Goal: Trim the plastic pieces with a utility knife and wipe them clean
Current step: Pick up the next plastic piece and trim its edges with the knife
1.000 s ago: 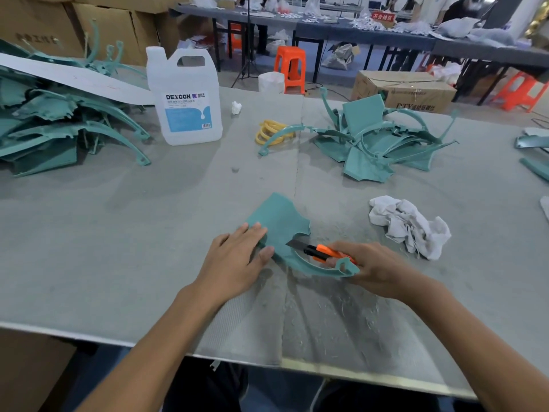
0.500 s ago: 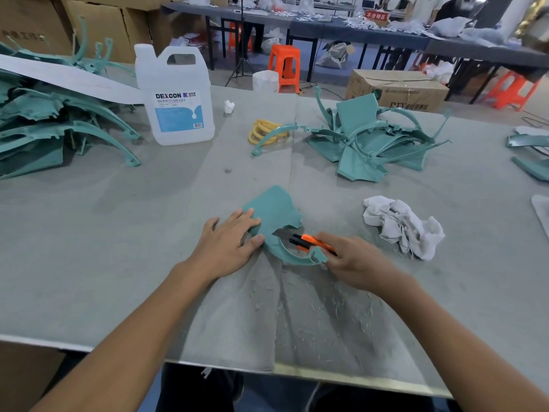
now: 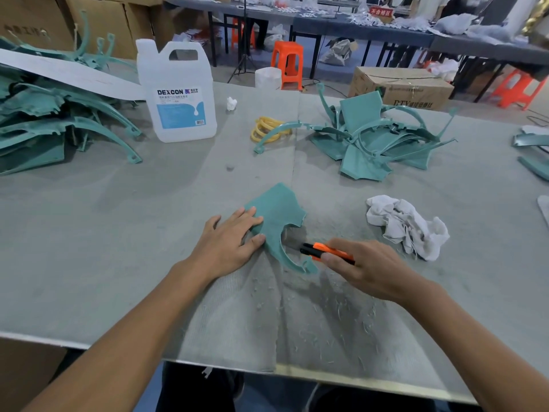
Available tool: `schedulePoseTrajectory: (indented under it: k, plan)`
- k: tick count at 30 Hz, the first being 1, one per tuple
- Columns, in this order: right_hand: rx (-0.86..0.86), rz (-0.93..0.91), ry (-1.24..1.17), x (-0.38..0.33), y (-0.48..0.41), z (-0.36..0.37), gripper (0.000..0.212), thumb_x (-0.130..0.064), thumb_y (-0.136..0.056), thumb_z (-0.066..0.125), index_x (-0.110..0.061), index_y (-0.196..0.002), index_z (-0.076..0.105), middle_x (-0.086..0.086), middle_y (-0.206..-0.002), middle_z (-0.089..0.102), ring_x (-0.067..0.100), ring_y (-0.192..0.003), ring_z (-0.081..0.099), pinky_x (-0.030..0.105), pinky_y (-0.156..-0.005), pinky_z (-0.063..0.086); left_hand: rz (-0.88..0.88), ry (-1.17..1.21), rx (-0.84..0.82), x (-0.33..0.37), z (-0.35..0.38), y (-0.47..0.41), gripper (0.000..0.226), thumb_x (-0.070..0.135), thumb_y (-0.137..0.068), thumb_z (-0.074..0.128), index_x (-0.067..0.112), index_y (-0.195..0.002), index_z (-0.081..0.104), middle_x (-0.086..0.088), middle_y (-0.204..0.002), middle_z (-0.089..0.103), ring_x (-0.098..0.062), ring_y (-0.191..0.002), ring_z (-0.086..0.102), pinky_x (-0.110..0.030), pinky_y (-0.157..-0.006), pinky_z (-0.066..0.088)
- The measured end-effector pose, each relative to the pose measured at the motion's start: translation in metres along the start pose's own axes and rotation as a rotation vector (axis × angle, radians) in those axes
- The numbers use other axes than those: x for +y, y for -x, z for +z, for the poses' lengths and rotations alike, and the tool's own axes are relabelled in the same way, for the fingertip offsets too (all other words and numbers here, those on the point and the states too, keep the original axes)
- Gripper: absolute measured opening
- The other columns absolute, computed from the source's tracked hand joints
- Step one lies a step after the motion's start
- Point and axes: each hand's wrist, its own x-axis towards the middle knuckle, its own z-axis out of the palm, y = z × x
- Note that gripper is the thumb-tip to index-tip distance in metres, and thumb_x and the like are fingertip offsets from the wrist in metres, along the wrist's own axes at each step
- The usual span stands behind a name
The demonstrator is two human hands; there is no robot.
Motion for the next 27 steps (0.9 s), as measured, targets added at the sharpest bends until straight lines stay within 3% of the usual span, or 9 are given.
schedulePoseTrajectory:
  k: [5,10,15,21,27]
  plan:
    - [0.015,-0.082,0.011,-0.009,0.029,0.001,0.045,-0.075,-0.094,0.032,-0.042,-0.107,0.061,-0.010,-0.060,0.059,0.011,-0.054,0.055,0.024,-0.049,0.035,-0.004,0.013,0.005,-0.001,0.003,-0.002,0.052,0.061,-0.100,0.036,0.039,-0.147,0.042,0.016,-0.164,0.024,-0.002,-0.152,0.012,-0.044,-0.122,0.005]
    - [-0.058,0.069,0.100,0.001,0.026,-0.009,0.036,-0.068,-0.096,0.038,-0.040,-0.099,0.061,-0.009,-0.063,0.061,0.009,-0.058,0.056,0.028,-0.057,0.041,-0.008,0.009,0.011,-0.002,0.005,-0.001,0.052,0.062,-0.100,0.035,0.039,-0.146,0.042,0.016,-0.164,0.023,-0.002,-0.152,0.011,-0.043,-0.122,0.004]
    - [0.002,0.178,-0.067,0.010,0.014,-0.006,0.058,-0.081,-0.089,0.031,-0.029,-0.087,0.057,-0.009,-0.064,0.060,0.009,-0.056,0.054,0.030,-0.056,0.040,-0.009,0.006,0.014,-0.003,0.007,-0.001,0.059,0.068,-0.095,0.028,0.040,-0.145,0.041,0.017,-0.164,0.023,-0.001,-0.152,0.010,-0.044,-0.122,0.004]
    - [-0.043,0.053,-0.190,-0.014,-0.010,-0.002,0.085,-0.095,-0.079,0.020,-0.014,-0.071,0.045,-0.004,-0.056,0.043,0.012,-0.052,0.037,0.035,-0.055,0.031,-0.019,0.001,0.010,0.000,0.004,0.000,0.074,0.079,-0.087,0.018,0.040,-0.145,0.041,0.018,-0.164,0.022,-0.001,-0.152,0.009,-0.044,-0.123,0.004]
    - [-0.114,-0.012,-0.303,-0.009,-0.005,-0.008,0.080,-0.092,-0.082,0.032,-0.014,-0.070,0.043,-0.007,-0.055,0.035,0.008,-0.050,0.031,0.034,-0.054,0.026,-0.011,-0.001,0.024,0.002,0.003,0.000,0.072,0.077,-0.088,0.021,0.039,-0.144,0.043,0.016,-0.163,0.025,-0.003,-0.152,0.012,-0.046,-0.122,0.007]
